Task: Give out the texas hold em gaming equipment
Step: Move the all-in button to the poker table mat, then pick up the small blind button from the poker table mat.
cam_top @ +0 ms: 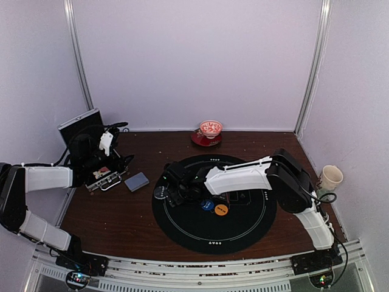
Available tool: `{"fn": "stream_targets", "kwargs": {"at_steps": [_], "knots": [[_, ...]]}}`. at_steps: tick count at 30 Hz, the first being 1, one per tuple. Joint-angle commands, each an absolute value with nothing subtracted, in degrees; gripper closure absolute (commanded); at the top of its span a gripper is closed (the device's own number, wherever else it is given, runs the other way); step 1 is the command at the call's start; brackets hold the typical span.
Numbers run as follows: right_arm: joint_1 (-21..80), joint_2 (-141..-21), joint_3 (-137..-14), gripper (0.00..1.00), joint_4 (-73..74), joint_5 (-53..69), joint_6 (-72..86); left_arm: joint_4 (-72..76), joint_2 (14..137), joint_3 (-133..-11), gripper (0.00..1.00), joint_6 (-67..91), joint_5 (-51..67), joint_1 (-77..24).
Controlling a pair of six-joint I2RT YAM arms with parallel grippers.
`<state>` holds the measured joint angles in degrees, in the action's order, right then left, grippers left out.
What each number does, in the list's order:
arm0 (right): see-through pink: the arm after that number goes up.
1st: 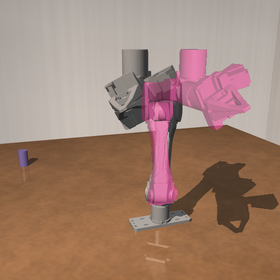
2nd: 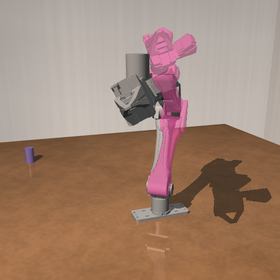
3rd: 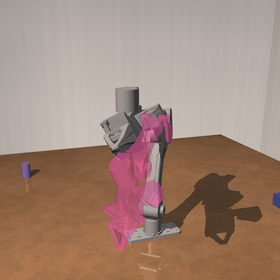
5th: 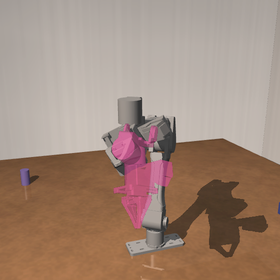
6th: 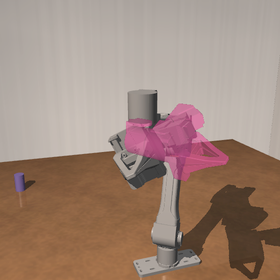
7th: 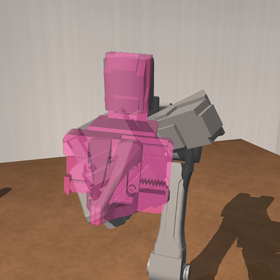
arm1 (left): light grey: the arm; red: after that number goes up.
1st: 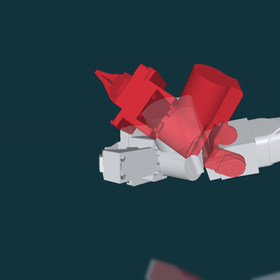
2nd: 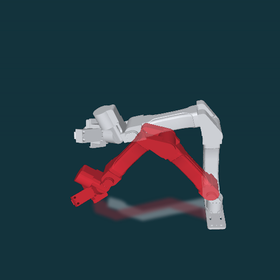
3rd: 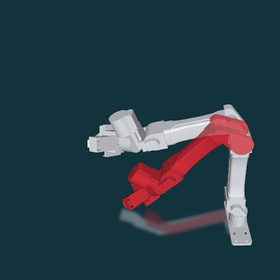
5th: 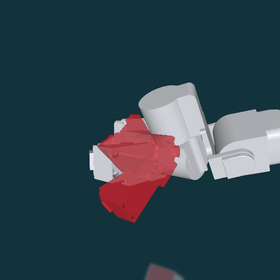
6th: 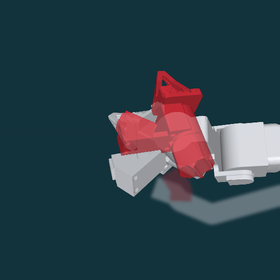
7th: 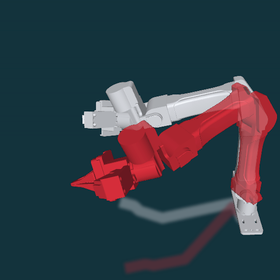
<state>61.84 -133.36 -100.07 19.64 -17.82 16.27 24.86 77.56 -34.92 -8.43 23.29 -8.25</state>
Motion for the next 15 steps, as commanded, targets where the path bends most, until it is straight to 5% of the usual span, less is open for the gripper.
{"fn": "stream_targets", "kwargs": {"at_steps": [1,15], "knots": [[61.88,-127.05,-95.92,0.04,25.21,-15.64,15.61,27.48,78.3,-35.55,0.02,-8.82,23.33,-8.35],[59.65,-111.51,-72.25,0.04,19.25,-5.05,20.68,27.17,78.62,-35.77,0.02,-8.8,23.19,-8.3]]}}
